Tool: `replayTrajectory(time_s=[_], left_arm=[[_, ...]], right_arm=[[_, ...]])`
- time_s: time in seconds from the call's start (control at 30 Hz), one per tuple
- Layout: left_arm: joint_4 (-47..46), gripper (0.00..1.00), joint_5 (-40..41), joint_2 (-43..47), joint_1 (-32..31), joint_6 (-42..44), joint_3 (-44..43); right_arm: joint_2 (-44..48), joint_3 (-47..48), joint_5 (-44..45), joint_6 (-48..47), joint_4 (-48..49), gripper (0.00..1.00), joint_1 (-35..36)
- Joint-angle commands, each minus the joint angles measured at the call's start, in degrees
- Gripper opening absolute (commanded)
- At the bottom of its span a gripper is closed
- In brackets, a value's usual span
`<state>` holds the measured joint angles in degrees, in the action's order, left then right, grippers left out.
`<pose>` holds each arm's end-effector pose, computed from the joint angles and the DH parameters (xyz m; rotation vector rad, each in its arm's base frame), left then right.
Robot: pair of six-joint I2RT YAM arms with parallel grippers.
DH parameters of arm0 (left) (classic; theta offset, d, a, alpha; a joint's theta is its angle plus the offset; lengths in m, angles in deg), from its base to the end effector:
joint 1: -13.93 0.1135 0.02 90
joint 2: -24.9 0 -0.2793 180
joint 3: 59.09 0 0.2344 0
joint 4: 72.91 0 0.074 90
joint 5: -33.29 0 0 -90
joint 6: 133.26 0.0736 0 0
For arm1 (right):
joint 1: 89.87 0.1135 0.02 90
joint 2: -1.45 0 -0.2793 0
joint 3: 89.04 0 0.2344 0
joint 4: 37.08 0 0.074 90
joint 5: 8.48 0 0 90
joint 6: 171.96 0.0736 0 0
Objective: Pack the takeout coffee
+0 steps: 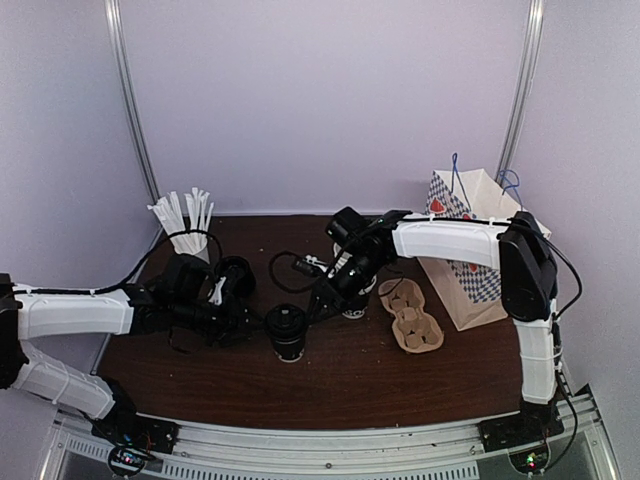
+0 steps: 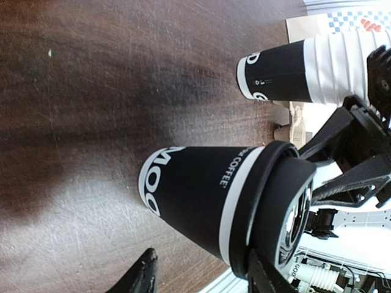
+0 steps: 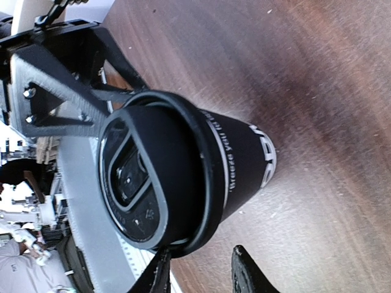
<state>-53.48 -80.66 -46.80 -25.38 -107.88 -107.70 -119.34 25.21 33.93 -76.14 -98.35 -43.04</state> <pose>0.1761 -0.1828 0.1913 -0.3404 2.6476 -1.2680 0.2631 0.3599 0.2123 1.2030 -2.5281 -1.3450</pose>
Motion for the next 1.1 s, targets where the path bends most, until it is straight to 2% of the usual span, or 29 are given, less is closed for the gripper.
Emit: replayTrajectory(time_s=[0.0, 0.2, 0.3, 0.47, 0.57, 0.9, 1.07], left_arm=[[4.9, 0.49, 0.8, -3.2, -0.2, 3.7, 1.9], [7.1, 0.46, 0.4, -6.1, -0.2, 4.6, 2.0], [8.1, 0.46, 1.3, -6.1, -0.2, 5.6, 1.2], [9.1, 0.46, 2.1, -7.5, -0.2, 8.1, 0.2], [8.6, 0.47, 1.2, -10.2, -0.2, 10.2, -0.3], [11.0, 0.47, 2.5, -12.4, 1.1, 15.0, -1.7], [12.3, 0.47, 2.5, -11.5, 1.5, 15.7, -2.1]], right_arm=[[-2.9, -4.4, 3.2, 3.1, 3.1, 0.33, 0.4], [-4.9, -5.7, 7.3, 3.0, 2.0, 0.31, 0.8], [-4.8, -4.9, 6.5, 3.0, 2.1, 0.31, 0.8], [-3.7, -3.4, 5.7, 3.8, 2.7, 0.41, 0.8], [-3.9, -2.1, 3.9, 4.0, 2.5, 0.43, 0.8], [-3.5, -4.8, 7.5, 4.8, 3.2, 0.39, 1.0], [-0.4, -5.0, 2.7, 4.1, 4.8, 0.39, 1.0]])
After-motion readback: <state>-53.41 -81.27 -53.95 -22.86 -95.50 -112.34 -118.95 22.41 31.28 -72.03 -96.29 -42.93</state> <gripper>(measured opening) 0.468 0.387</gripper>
